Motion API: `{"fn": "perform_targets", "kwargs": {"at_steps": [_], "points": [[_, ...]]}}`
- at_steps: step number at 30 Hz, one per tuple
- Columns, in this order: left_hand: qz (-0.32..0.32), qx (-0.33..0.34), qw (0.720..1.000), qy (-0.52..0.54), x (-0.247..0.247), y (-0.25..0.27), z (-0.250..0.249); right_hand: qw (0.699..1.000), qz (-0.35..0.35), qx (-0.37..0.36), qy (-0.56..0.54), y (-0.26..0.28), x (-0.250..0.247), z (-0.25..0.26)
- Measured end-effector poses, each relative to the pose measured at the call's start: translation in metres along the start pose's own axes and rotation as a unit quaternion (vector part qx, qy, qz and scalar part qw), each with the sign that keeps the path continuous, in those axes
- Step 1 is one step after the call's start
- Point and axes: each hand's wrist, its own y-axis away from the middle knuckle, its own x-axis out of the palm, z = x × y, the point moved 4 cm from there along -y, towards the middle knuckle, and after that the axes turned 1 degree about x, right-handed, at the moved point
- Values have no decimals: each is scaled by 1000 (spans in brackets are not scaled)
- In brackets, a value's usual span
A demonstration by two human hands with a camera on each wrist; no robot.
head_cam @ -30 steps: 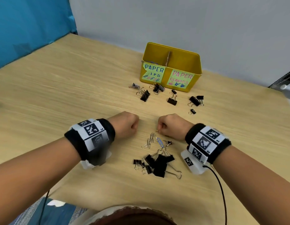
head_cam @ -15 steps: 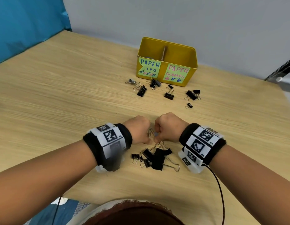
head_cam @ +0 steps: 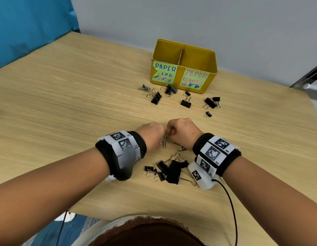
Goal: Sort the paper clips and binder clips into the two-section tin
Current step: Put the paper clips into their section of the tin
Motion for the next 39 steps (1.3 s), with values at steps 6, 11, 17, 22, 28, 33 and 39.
{"fn": "perform_targets", "kwargs": {"at_steps": [6,11,17,22,28,33,39], "points": [[-9,-8,998,58,-4,-4,7,956,29,91,-276,-2,-9,-17],[59,-61,948,306,-8,-12,33,854,7,148,-499,-1,-18,-22],[78,-100,853,506,-19,-12,49,806,44,159,-568,-4,-16,-29],[58,-107,857,501,-22,-17,54,817,56,151,-554,-6,-13,-33],[68,-98,910,397,-17,-20,38,875,75,160,-451,-7,-13,-27],[29,-39,968,246,-15,-22,18,938,65,162,-299,-7,-14,-24],[27,-51,988,146,-14,-17,16,994,52,89,-41,-2,-9,-10]]}}
